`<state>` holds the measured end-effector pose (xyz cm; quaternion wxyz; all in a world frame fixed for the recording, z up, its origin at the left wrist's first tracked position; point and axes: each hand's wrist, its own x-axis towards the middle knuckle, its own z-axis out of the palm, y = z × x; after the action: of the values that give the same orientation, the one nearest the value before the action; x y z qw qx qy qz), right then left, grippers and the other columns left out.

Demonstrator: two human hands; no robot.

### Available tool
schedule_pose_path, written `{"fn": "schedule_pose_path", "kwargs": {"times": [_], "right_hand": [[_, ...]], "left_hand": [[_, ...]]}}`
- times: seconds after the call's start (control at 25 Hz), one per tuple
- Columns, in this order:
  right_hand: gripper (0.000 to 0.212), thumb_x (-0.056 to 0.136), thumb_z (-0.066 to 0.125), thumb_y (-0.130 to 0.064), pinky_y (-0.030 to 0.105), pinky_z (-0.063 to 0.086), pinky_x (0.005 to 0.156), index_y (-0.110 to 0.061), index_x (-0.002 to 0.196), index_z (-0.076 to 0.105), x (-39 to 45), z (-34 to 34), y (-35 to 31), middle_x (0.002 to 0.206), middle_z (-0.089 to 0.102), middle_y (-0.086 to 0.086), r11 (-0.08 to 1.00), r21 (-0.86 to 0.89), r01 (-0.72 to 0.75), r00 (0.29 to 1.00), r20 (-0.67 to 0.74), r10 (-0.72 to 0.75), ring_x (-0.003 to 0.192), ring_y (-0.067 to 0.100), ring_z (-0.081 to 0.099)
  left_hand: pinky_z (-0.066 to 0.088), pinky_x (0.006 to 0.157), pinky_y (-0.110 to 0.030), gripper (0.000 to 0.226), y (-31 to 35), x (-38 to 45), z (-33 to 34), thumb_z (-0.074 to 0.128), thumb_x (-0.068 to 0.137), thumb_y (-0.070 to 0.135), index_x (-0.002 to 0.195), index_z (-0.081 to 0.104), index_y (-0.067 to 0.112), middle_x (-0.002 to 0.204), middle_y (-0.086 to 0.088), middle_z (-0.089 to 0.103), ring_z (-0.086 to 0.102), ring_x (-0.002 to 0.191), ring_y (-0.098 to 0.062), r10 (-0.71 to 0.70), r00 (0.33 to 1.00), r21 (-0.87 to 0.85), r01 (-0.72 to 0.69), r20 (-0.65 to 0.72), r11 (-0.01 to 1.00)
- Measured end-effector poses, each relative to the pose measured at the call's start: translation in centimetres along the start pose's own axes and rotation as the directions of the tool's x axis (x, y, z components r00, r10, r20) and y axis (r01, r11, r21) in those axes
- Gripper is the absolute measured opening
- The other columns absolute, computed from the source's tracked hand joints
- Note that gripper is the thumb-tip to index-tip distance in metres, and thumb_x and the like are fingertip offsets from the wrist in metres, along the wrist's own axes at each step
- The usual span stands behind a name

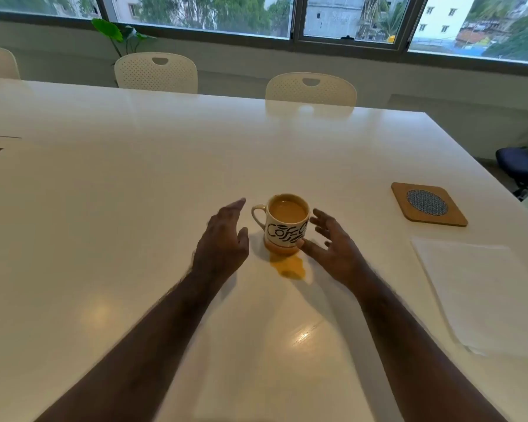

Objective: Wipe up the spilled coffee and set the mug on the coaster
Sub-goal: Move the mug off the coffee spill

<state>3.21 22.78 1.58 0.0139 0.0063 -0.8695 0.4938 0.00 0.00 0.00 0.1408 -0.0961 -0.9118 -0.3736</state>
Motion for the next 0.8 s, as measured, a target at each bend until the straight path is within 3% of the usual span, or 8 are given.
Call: {"fn": "schedule_pose_path", "kwargs": {"times": [0.12, 0.24, 0.36, 0.44, 0.6, 0.8], "right_hand": [[0.098, 0.077, 0.08, -0.03, 0.049, 0.037, 0.112, -0.022, 0.153, 0.019, 1.3, 0.5, -1.0, 0.159, 0.028, 0.003, 0.996, 0.086, -0.036, 0.998, 0.057, 0.031, 0.145, 0.024, 0.03], [0.105, 0.072, 0.083, -0.028, 0.046, 0.038, 0.11, -0.021, 0.154, 0.017, 2.6, 0.9, -1.3, 0.159, 0.028, 0.004, 0.995, 0.063, -0.073, 0.996, 0.058, 0.069, 0.144, 0.026, 0.029], [0.099, 0.072, 0.084, -0.027, 0.039, 0.044, 0.104, -0.018, 0.15, 0.025, 3.2, 1.1, -0.9, 0.153, 0.038, 0.004, 0.996, 0.066, -0.055, 0.995, 0.082, 0.05, 0.139, 0.025, 0.037], [0.09, 0.072, 0.084, -0.028, 0.033, 0.047, 0.095, -0.017, 0.146, 0.032, 3.5, 1.3, -0.5, 0.145, 0.046, 0.004, 0.998, 0.035, -0.05, 0.996, 0.07, 0.048, 0.133, 0.023, 0.045], [0.085, 0.072, 0.084, -0.03, 0.03, 0.048, 0.088, -0.019, 0.142, 0.036, 4.1, 1.5, -0.2, 0.139, 0.051, 0.002, 0.999, -0.044, -0.024, 0.999, 0.035, 0.026, 0.125, 0.021, 0.049], [0.087, 0.069, 0.085, -0.036, 0.025, 0.046, 0.082, -0.02, 0.141, 0.039, 4.4, 1.4, 0.2, 0.138, 0.052, 0.001, 0.996, -0.09, 0.005, 1.0, 0.024, -0.003, 0.121, 0.017, 0.05]], "left_hand": [[0.045, 0.099, -0.04, 0.055, 0.1, 1.3, 0.5, 0.057, 0.092, 0.021, 0.144, 0.041, 0.018, 0.143, -0.004, 0.051, 0.047, 0.129, -0.026, 0.04, 0.999, 0.155, -0.037, -0.012, 0.987], [0.053, 0.086, -0.035, 0.042, -0.2, 2.3, 1.1, 0.057, 0.094, 0.024, 0.136, 0.053, 0.018, 0.127, -0.003, 0.065, 0.062, 0.111, -0.022, -0.025, 0.999, 0.058, 0.023, 0.025, 0.998], [0.048, 0.072, -0.02, 0.032, -0.5, 2.8, 1.5, 0.055, 0.097, 0.024, 0.127, 0.062, 0.016, 0.118, -0.005, 0.07, 0.066, 0.092, -0.015, -0.071, 0.997, -0.06, 0.071, 0.012, 0.996], [0.048, 0.072, -0.02, 0.031, -0.5, 3.1, 1.6, 0.057, 0.096, 0.024, 0.124, 0.064, 0.013, 0.115, -0.007, 0.071, 0.064, 0.089, -0.013, -0.066, 0.998, -0.092, 0.066, 0.004, 0.994], [0.055, 0.083, -0.037, 0.031, -0.4, 3.3, 1.6, 0.06, 0.094, 0.027, 0.119, 0.067, 0.011, 0.112, -0.007, 0.072, 0.066, 0.099, -0.022, -0.026, 0.998, -0.03, 0.024, -0.062, 0.999], [0.05, 0.077, -0.027, 0.026, -0.1, 3.5, 1.4, 0.062, 0.092, 0.023, 0.113, 0.071, 0.01, 0.104, -0.006, 0.075, 0.068, 0.092, -0.02, -0.027, 0.996, -0.054, 0.023, -0.082, 0.998]]}}
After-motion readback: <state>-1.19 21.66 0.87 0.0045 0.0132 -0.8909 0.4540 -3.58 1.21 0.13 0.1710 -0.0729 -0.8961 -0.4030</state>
